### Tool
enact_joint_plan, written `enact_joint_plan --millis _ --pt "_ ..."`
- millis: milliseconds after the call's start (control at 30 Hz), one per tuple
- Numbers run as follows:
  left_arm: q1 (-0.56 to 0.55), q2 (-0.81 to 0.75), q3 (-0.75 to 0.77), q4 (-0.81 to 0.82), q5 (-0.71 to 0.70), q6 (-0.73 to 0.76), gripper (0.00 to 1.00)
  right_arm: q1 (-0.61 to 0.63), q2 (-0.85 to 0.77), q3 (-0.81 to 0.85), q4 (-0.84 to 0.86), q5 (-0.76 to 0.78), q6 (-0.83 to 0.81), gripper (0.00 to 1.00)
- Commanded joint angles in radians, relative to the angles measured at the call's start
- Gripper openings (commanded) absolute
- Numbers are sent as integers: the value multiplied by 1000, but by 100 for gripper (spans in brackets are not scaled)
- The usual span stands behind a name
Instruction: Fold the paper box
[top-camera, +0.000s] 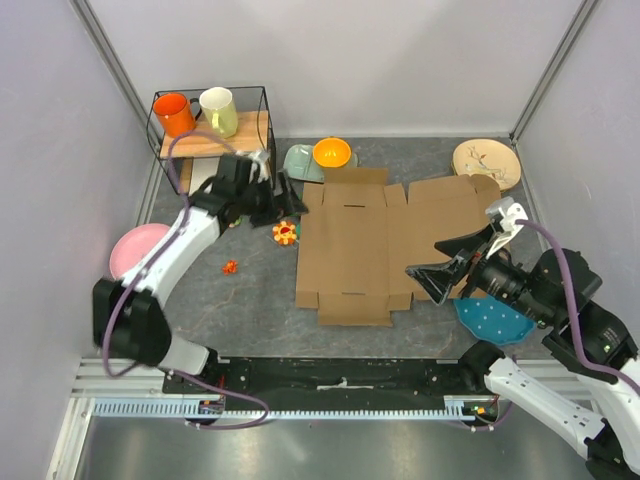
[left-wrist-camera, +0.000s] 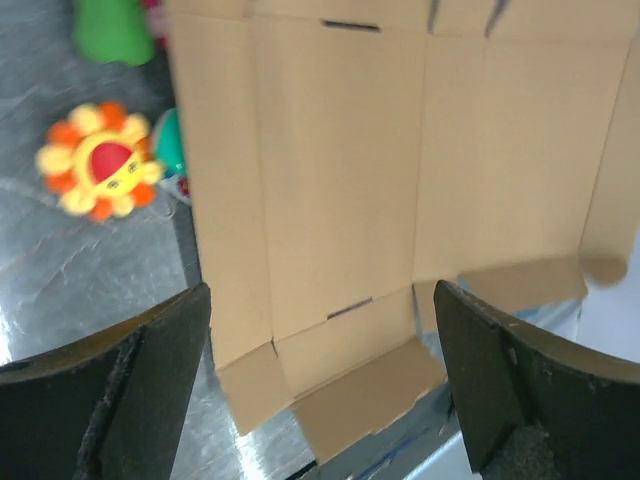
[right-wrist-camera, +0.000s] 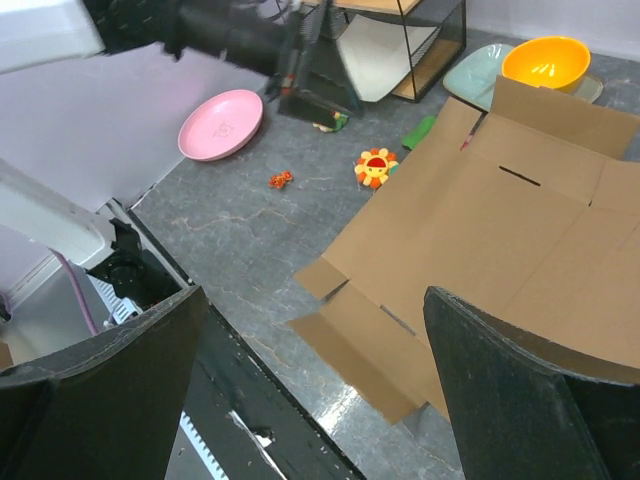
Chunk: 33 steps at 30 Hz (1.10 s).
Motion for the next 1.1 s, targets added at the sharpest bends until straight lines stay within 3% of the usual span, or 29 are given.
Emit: enact_joint_plan --millis 0,67,100,133,167,200,233,300,467,633,800,900,1000,1067 --pt "-18 -316 -275 135 -220 -411 100 1 -1 -34 72 19 -3 98" --pt "-94 -453 -502 201 -397 -645 100 1 -1 -55 82 25 2 98" --pt "-218 -527 -559 205 -485 -724 100 1 -1 -62 90 28 3 98" --pt "-295 -637 -653 179 -673 -817 100 1 -1 -68 96 26 9 98" --pt "-370 -693 -695 150 -754 -1029 100 1 0 -80 101 22 11 98" --pt "-508 -734 -735 110 -817 -1135 100 1 3 -85 108 20 16 98" --pt "-567 -789 -805 112 -883 -1219 100 1 5 -89 113 15 22 98" --pt "-700 -797 -837 116 -920 -1347 100 1 6 -100 121 8 25 98" --pt "-993 -525 -772 132 -1017 -1551 99 1 6 -128 133 9 46 98" --pt "-1063 -340 -726 244 -1035 -1607 99 2 -18 -131 127 18 65 98" --pt "-1054 -250 -801 502 -1087 -1623 100 1 -54 -140 105 29 77 98" --pt "-1040 -183 -827 676 -1061 -1599 85 1 -54 -154 96 29 79 98" --pt "-1026 -90 -853 830 -1031 -1584 58 2 -38 -155 90 20 72 98" --pt "-1024 -54 -864 872 -1023 -1582 49 1 -28 -144 81 19 65 98"
